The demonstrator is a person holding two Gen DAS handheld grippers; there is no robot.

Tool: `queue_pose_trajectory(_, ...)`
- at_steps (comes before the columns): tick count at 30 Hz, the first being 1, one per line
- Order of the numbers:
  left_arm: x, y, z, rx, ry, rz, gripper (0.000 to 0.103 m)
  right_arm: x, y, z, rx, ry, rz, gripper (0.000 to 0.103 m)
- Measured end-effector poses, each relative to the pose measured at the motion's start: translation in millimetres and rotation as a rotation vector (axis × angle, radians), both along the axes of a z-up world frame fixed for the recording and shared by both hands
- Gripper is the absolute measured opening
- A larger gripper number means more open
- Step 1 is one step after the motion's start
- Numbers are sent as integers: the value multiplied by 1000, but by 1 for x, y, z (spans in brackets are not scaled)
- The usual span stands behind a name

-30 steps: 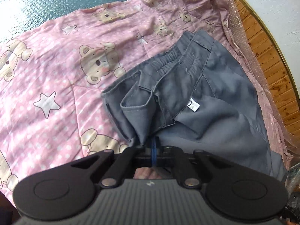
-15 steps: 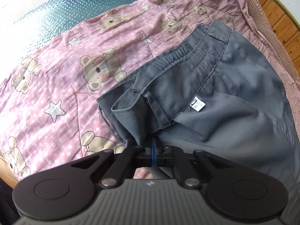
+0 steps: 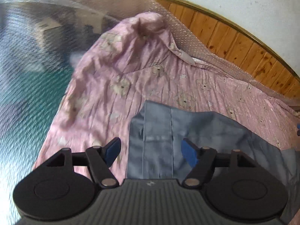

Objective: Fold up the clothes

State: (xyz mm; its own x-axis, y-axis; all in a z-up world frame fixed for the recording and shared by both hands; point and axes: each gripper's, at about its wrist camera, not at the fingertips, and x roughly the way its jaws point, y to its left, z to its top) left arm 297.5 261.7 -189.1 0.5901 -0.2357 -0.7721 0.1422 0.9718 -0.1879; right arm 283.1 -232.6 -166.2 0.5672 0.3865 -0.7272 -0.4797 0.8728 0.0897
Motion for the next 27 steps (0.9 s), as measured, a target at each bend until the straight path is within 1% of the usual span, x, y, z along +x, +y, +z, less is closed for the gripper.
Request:
queue_pose_trajectory(1, 25, -1, -8, 9, -1, -40, 72, 15, 42, -2, 7, -5, 81, 86)
queue_pose_trajectory(3, 47, -3, -14, 18, -17, -106, 72, 46, 122, -8, 13, -5, 223, 88)
queue_pose_trajectory(4, 52, -3, -14, 21, -26, -136, 72, 64, 154, -16, 2, 13, 258, 90)
queue_pose_trajectory(6, 54, 3, -11, 17, -43, -180, 72, 98, 206, -40, -37, 77, 321, 89)
queue_pose_trajectory(7, 52, 8, -8, 14, -52, -204, 72, 109, 225, -50, -59, 117, 360, 71)
queue_pose_trajectory(8, 50, 13, -4, 10, -61, -228, 72, 112, 236, -57, -79, 160, 410, 31)
queue_pose_trajectory(9, 48, 17, 2, 15, -78, -262, 72, 115, 248, -64, -99, 202, 460, 9)
queue_pose_trajectory(10, 45, 21, 8, 23, -97, -300, 72, 110, 257, -62, -119, 197, 513, 6)
queue_pose_trajectory(11, 41, 22, 16, 34, -120, -347, 73, 94, 260, -49, -131, 145, 565, 5)
queue_pose_trajectory(12, 39, 21, 23, 47, -142, -398, 76, 78, 261, -35, -133, 108, 613, 4)
queue_pose_trajectory(14, 36, 12, 38, 69, -181, -511, 78, 47, 261, -10, -151, 42, 690, 2)
queue_pose_trajectory(16, 30, -8, 49, 77, -206, -670, 78, 19, 262, 6, -187, -5, 752, 2)
queue_pose_trajectory(17, 26, -19, 52, 92, -215, -755, 80, 12, 261, 11, -197, -19, 767, 2)
queue_pose_trajectory(19, 16, -45, 43, 155, -211, -940, 82, 7, 259, 16, -193, -33, 771, 2)
queue_pose_trajectory(21, 6, -61, 21, 243, -194, -1067, 81, 2, 257, 21, -190, -47, 776, 2)
queue_pose_trajectory(22, 2, -65, 8, 290, -185, -1108, 81, -1, 256, 23, -188, -54, 779, 2)
queue_pose_trajectory(23, -1, -67, -5, 339, -175, -1142, 71, -2, 255, 26, -180, -56, 778, 1)
queue_pose_trajectory(24, 0, -65, -15, 356, -110, -1170, 39, 0, 253, 28, -161, -49, 771, 1)
queue_pose_trajectory(25, 4, -62, -24, 361, -27, -1196, 19, 4, 250, 30, -143, -39, 751, 0)
queue_pose_trajectory(26, 10, -56, -25, 306, 53, -1193, 8, 10, 247, 30, -123, -32, 723, 0)
queue_pose_trajectory(27, 18, -48, -24, 231, 132, -1178, 8, 16, 244, 30, -103, -25, 694, 0)
